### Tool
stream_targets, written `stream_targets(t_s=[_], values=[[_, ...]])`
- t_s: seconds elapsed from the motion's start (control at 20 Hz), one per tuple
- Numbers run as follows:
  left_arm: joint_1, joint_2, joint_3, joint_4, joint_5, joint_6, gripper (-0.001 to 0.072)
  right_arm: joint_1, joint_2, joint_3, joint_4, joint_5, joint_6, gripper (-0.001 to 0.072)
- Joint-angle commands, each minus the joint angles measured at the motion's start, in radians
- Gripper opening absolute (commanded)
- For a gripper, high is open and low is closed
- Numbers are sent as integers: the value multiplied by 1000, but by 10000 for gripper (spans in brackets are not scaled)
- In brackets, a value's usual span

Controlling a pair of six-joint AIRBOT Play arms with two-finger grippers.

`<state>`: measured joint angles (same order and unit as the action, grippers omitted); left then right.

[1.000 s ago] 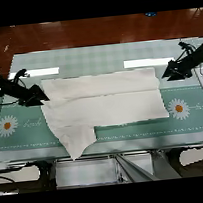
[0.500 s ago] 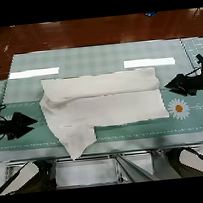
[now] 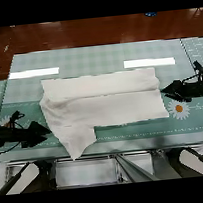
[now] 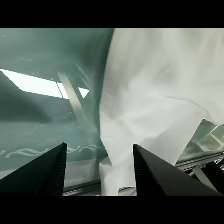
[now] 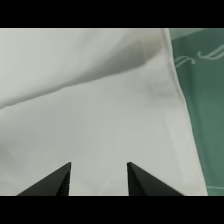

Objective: Fold the shirts.

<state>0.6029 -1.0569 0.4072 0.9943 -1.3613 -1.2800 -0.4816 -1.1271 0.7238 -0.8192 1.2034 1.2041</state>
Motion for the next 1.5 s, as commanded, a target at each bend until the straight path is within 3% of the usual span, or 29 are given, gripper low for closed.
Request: stream_targets(t_s=[0.0, 0.2, 0.25, 0.35, 0.5, 0.9, 1.15, 1.3, 1.45], values=[[-129, -37, -53, -16, 82, -54, 505, -1, 3, -5, 10, 0, 14, 410], [-268, -95, -97, -155, 212, -37, 504, -29, 3, -1, 9, -3, 32, 410], [-306, -105, -97, -176, 233, -37, 475, -67, 3, 3, 8, 2, 37, 410], [-359, -113, -96, -182, 239, -5, 30, -164, 3, 3, -60, 9, 58, 410], [-353, -113, -93, -183, 227, 16, 27, -230, 3, -37, -318, 116, 188, 410], [-353, -113, -93, -183, 225, 15, 27, -105, -39, -167, -232, 49, 182, 410], [-353, -113, -91, -183, 225, 15, 27, -48, -126, -152, -52, -91, 141, 394], [-353, -113, -46, -184, 222, 15, 27, -1, -135, -122, -33, -85, 75, 44], [-353, -113, 48, -183, 175, 15, 27, 11, -133, -73, -29, 1, 14, 18]])
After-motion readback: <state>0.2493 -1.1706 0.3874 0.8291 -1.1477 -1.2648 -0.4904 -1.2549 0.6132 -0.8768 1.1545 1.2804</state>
